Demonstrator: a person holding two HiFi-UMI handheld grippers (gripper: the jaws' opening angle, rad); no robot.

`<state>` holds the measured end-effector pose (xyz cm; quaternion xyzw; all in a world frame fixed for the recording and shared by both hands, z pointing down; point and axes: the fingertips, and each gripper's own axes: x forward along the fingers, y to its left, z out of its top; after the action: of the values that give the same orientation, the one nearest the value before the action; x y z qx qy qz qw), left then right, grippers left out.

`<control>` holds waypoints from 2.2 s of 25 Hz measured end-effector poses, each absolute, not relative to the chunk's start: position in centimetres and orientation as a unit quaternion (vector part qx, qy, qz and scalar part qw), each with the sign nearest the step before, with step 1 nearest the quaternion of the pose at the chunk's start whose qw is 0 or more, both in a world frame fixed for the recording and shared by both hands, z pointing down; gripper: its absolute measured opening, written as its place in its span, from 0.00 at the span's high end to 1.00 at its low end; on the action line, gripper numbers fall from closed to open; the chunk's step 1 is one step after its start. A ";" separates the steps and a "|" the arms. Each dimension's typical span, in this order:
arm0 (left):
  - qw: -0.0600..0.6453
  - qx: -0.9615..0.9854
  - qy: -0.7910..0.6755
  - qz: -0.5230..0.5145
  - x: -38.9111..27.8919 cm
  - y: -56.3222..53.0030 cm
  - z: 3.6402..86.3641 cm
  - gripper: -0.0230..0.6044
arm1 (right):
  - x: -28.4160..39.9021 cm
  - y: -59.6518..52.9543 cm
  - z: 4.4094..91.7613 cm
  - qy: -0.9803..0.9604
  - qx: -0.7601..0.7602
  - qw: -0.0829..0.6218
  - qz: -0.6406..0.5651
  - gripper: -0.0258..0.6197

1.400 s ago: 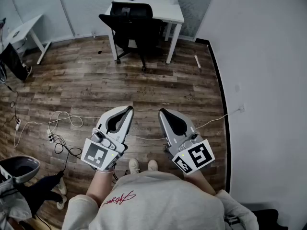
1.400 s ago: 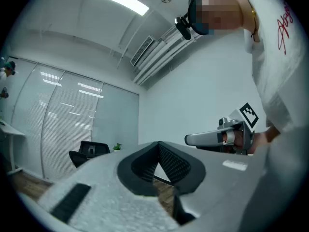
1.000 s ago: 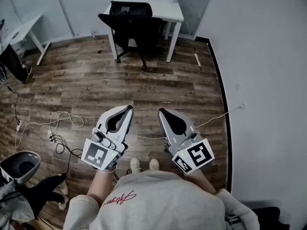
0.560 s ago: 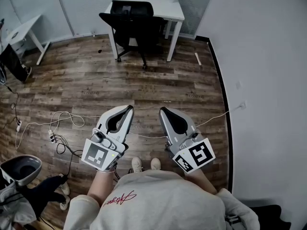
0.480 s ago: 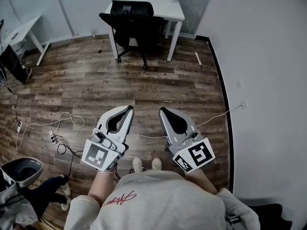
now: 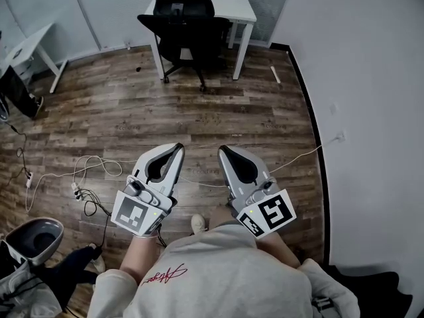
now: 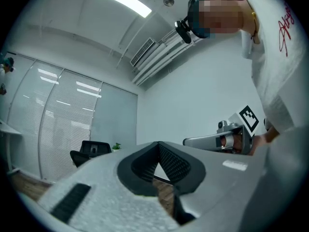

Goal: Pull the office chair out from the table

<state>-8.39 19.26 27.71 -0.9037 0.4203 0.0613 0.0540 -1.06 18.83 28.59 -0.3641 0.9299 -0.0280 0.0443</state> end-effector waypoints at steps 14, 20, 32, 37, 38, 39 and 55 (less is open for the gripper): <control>0.057 -0.901 0.423 0.075 -10.4 15.6 27.6 0.98 | -3.1 15.2 29.3 0.931 -0.363 0.040 -0.031 0.96; 0.065 -0.898 0.429 0.069 -10.8 11.6 28.0 0.98 | -3.4 11.2 29.2 0.934 -0.354 0.046 -0.029 0.96; 0.064 -0.891 0.441 0.084 -11.4 -0.3 26.2 0.98 | -3.9 -1.1 28.6 0.936 -0.348 0.041 -0.037 0.96; 0.058 -0.891 0.444 0.077 -11.1 -5.2 26.6 0.98 | -3.9 -5.7 28.5 0.939 -0.338 0.038 -0.043 0.96; 0.058 -0.892 0.442 0.072 -11.0 -6.2 26.8 0.98 | -3.8 -6.9 28.4 0.940 -0.336 0.038 -0.043 0.96; 0.058 -0.892 0.442 0.072 -10.8 -7.3 26.6 0.98 | -3.8 -8.0 28.4 0.941 -0.334 0.037 -0.044 0.96; 0.073 -0.885 0.453 0.084 -9.8 -19.1 24.6 0.98 | -3.7 -20.5 26.5 0.951 -0.305 0.038 -0.030 0.96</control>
<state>-9.79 -19.12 24.60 -0.8847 0.4527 0.0842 0.0728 -3.67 -20.49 26.55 -0.3053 0.9510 -0.0301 0.0385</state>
